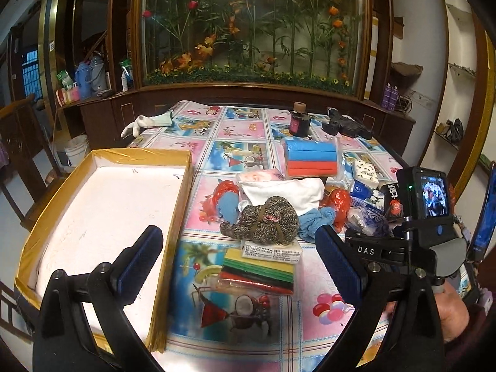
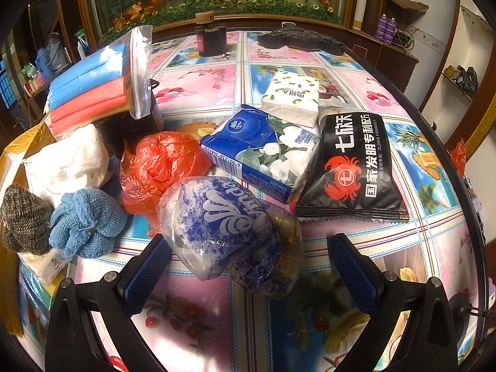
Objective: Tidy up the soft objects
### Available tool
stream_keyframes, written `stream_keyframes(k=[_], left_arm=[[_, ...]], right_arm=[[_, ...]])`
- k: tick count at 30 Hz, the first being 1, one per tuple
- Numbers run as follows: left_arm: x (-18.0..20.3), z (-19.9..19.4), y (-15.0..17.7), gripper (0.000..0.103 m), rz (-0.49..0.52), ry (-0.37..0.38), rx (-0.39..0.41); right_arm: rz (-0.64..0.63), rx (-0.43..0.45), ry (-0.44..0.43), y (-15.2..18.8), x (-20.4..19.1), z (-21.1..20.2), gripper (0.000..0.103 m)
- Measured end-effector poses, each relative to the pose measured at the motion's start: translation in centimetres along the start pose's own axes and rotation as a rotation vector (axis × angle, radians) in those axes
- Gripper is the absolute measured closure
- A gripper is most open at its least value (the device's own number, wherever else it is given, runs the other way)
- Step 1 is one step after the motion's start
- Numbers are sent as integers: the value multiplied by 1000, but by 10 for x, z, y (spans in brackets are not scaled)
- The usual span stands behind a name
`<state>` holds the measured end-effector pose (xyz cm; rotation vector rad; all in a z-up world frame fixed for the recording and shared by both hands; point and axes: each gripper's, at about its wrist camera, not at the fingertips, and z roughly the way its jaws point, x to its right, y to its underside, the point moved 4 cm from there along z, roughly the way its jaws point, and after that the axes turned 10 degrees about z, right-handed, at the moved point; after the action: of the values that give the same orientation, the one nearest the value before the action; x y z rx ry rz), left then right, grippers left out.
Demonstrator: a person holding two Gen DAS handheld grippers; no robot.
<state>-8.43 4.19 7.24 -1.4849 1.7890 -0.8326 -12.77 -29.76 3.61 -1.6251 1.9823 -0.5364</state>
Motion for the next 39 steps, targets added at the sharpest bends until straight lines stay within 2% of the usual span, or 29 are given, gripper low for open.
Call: stream_keyframes(k=[7,11,15,19,27,32,39], left_arm=[[-11,-9,0,4,-73,-9,34],[-10,-13,-1,4,-59,8,69],[-8,-12,1,4,-44,32,62],[-9,-10,-1,4,-49,42,58],[-11,-5,1,4,-65,51,40],[-12,0,3,4,-68,55,21],[-12,12,7,4,-80,68,-24]], right_arm=[[-5,-5,-1,-1,-1,1,1],[-9,-6,-1,-1,-1,1,1],[-4,0,6,1,1,-2,2],[-14,57,13,6,1,-17,4],[-36,243,-48,10,-2,-64,3],[-46,247,-82,15,0,-65,4],[-42,264,-39,2,4,-58,4]])
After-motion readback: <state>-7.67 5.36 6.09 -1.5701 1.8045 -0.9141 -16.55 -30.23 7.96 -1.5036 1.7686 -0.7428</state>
